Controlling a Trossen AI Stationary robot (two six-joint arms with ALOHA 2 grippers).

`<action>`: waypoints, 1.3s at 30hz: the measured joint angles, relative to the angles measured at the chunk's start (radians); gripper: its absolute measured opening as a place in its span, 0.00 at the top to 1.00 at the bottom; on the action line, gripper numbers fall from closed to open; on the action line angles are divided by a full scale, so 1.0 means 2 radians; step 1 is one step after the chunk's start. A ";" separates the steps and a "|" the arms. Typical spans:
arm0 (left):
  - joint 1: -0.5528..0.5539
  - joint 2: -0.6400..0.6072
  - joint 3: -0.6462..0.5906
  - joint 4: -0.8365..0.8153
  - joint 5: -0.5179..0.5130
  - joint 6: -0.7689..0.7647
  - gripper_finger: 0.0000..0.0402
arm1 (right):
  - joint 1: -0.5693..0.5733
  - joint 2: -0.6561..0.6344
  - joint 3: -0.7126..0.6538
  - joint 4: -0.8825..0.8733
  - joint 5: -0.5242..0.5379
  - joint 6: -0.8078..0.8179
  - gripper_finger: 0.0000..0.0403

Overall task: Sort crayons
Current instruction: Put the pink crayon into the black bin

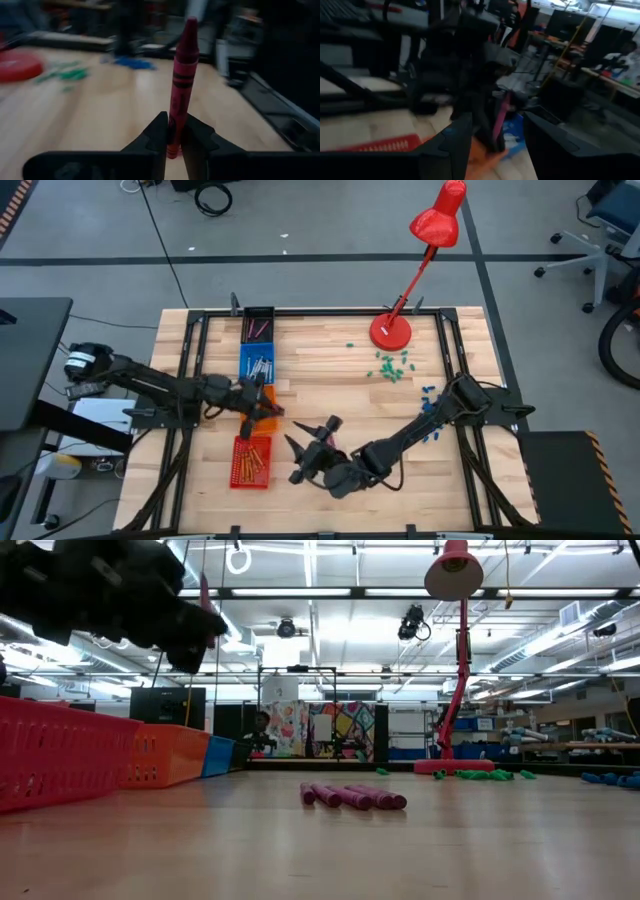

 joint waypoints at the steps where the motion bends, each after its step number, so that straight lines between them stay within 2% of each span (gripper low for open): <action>1: 0.015 -0.014 0.000 -0.020 -0.006 -0.011 0.88 | 0.002 -0.001 0.000 -0.016 0.004 0.010 0.56; 4: 0.061 -0.053 0.000 -0.078 -0.014 -0.039 0.87 | 0.002 -0.003 0.000 -0.077 -0.015 0.078 0.56; 10: 0.144 -0.102 0.000 -0.106 -0.014 -0.092 0.87 | -0.029 -0.003 0.000 -0.236 -0.134 0.247 0.56; 12: 0.171 -0.106 0.001 -0.115 -0.012 -0.097 0.87 | -0.040 -0.003 0.000 -0.271 -0.160 0.283 0.56; 15: 0.212 -0.105 0.026 -0.188 0.003 -0.093 0.87 | -0.050 -0.003 0.000 -0.299 -0.188 0.306 0.56; 21: 0.296 -0.098 0.096 -0.342 0.003 -0.054 0.87 | -0.056 -0.003 -0.029 -0.254 -0.195 0.302 0.56; 28: 0.387 -0.060 0.121 -0.352 0.009 -0.041 0.87 | -0.055 -0.003 -0.057 -0.174 -0.209 0.262 0.56; 36: 0.455 0.048 0.157 -0.357 0.010 -0.026 0.87 | -0.055 -0.003 -0.057 -0.152 -0.252 0.249 0.56; 39: 0.472 0.088 0.185 -0.372 0.026 -0.016 0.87 | -0.055 -0.003 -0.057 -0.147 -0.264 0.248 0.56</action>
